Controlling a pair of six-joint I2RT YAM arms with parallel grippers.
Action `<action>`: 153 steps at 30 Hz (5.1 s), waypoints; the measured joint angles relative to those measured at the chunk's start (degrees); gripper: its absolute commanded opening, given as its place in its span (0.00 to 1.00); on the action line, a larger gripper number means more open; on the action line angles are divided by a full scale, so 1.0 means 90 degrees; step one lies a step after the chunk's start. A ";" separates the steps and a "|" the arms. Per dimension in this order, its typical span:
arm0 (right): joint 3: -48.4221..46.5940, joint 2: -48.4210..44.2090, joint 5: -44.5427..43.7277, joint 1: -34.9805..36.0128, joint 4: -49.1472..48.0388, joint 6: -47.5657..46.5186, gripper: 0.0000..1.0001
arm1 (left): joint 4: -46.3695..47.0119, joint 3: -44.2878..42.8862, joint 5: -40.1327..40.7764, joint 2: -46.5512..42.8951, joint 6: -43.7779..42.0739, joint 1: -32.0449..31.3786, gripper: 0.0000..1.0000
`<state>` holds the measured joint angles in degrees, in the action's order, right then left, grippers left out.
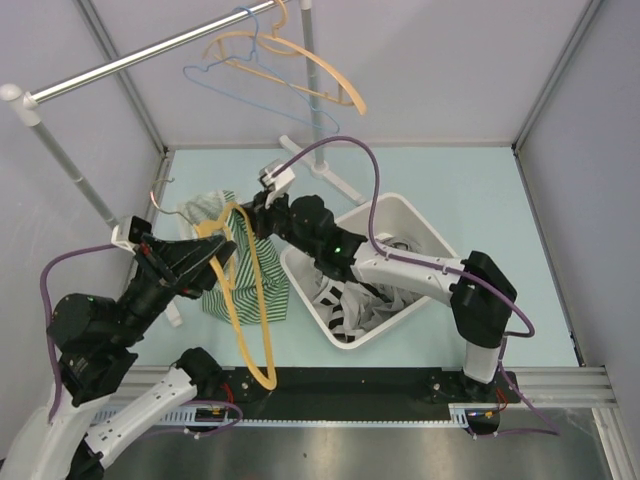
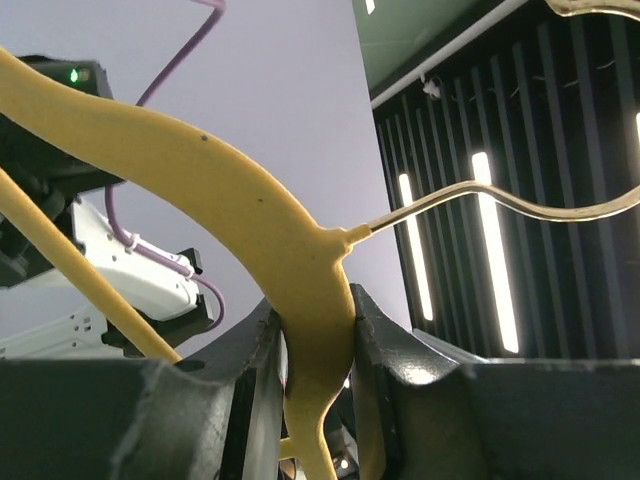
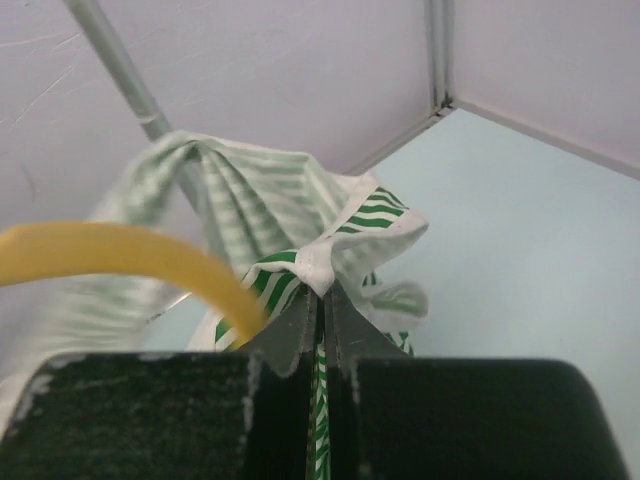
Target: Remove the tank top from the hanger
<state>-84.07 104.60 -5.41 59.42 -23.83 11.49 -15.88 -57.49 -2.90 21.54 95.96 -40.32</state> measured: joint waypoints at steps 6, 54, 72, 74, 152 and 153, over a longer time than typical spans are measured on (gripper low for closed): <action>-0.0010 0.0000 -0.0384 0.0510 0.0090 -0.0311 0.00 | 0.0452 -0.0415 -0.0573 0.0661 -0.0236 0.0000 0.00; 0.0199 -0.4590 -0.1457 0.0083 0.2465 -0.1717 0.00 | -0.2147 -0.2319 0.2057 0.0248 -0.5617 0.0000 0.00; 0.2375 -0.6555 -0.2705 -0.0087 0.3024 -0.1622 0.00 | -0.2101 -0.2089 0.1923 0.0272 -0.5617 0.0000 0.00; 0.2633 -0.6890 -0.2982 -0.0092 0.3354 -0.1452 0.00 | -0.2096 -0.2057 0.1923 0.0277 -0.5622 0.0000 0.00; 0.1695 -0.4082 -0.3390 0.3118 0.3293 -0.1797 0.52 | -0.1899 -0.0826 0.1957 0.1022 -0.3997 0.0000 0.00; 0.1751 -0.4087 -0.3378 0.3099 0.3208 -0.1809 0.52 | -0.1897 -0.0826 0.1953 0.1020 -0.3988 0.0000 0.00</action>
<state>-68.31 67.81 -35.81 87.31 5.04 -4.80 -32.95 -64.93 14.68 30.72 60.07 -40.32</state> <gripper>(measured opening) 0.530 0.309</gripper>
